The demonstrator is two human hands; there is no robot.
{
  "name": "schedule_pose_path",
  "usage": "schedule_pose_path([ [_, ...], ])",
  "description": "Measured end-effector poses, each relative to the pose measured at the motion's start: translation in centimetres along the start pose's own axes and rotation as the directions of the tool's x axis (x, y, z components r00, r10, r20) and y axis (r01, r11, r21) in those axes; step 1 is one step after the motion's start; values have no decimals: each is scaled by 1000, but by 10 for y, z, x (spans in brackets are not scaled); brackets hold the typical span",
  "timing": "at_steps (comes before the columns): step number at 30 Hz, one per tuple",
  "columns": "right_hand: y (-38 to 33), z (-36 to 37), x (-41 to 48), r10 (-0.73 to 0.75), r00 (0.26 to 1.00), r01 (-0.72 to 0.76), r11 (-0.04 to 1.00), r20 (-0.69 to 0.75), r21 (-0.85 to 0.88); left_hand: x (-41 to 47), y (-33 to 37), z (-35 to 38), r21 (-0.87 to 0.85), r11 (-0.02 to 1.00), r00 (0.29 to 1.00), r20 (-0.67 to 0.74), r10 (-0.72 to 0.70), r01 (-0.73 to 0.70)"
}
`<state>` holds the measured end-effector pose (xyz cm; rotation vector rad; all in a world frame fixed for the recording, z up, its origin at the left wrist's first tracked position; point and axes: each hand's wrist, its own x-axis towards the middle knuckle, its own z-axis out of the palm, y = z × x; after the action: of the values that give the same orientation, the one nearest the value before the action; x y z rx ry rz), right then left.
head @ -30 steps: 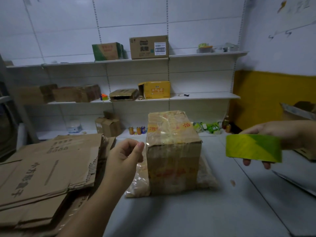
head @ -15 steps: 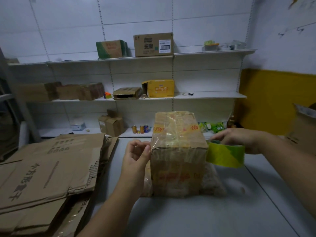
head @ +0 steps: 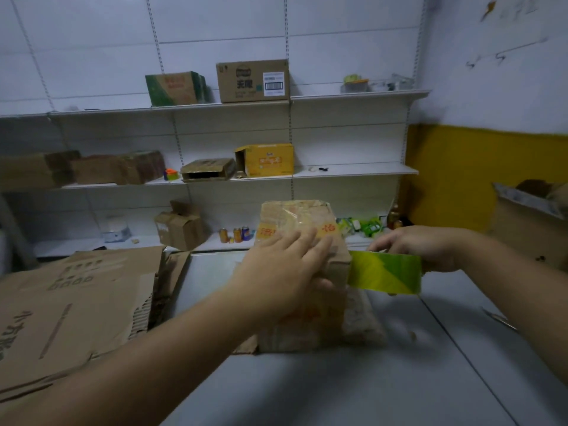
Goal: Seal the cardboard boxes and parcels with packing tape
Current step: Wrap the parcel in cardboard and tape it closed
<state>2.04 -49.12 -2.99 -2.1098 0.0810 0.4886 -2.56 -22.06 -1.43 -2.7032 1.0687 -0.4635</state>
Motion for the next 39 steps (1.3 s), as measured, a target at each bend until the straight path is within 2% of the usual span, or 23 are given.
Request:
schedule_pose_path([
  [3, -7, 2, -19, 46, 996, -41, 997, 81, -65, 1, -10, 16, 32, 999, 999, -48, 3, -2],
  [6, -9, -2, -39, 79, 990, -63, 989, 115, -131, 2, -15, 24, 35, 999, 982, -188, 33, -27],
  [10, 7, -18, -68, 69, 996, -66, 996, 51, -60, 6, -23, 32, 85, 994, 953, -286, 95, -74],
  [13, 11, -13, -74, 72, 995, -67, 995, 74, -71, 4, -23, 27, 13, 998, 972, -226, 67, -65],
  [15, 10, -8, -73, 61, 997, -57, 996, 47, -72, 3, -25, 21, 44, 996, 990, -115, 77, -72],
  [17, 9, -7, -71, 57, 998, -56, 996, 17, -68, 0, -22, 11, -2, 999, 997, 55, 46, -46],
  [18, 8, -6, -71, 60, 998, -59, 996, 3, -68, 0, -16, 5, -5, 1000, 997, 73, 21, -21],
  [22, 5, -6, -71, 64, 997, -68, 995, -53, -72, 18, 20, 1, 97, 994, 998, -28, 52, -49],
  [25, 4, -4, -74, 61, 997, -63, 996, -37, -69, 30, 20, 16, 132, 991, 996, -78, 37, -27],
  [27, 4, -2, -78, 63, 998, -63, 997, 25, -35, 32, 8, 24, 87, 995, 978, -201, 61, -44],
  [30, 2, 4, -83, 73, 990, -71, 997, 121, -23, 27, -5, 35, 127, 979, 905, -379, 196, -159],
  [34, 1, 16, -85, 100, 986, -82, 988, 135, -129, 9, -14, 34, 123, 958, 860, -423, 285, -257],
  [39, 20, 28, -91, 252, 967, -248, 915, -30, -318, -18, -45, 38, 72, 949, 856, -415, 307, -306],
])
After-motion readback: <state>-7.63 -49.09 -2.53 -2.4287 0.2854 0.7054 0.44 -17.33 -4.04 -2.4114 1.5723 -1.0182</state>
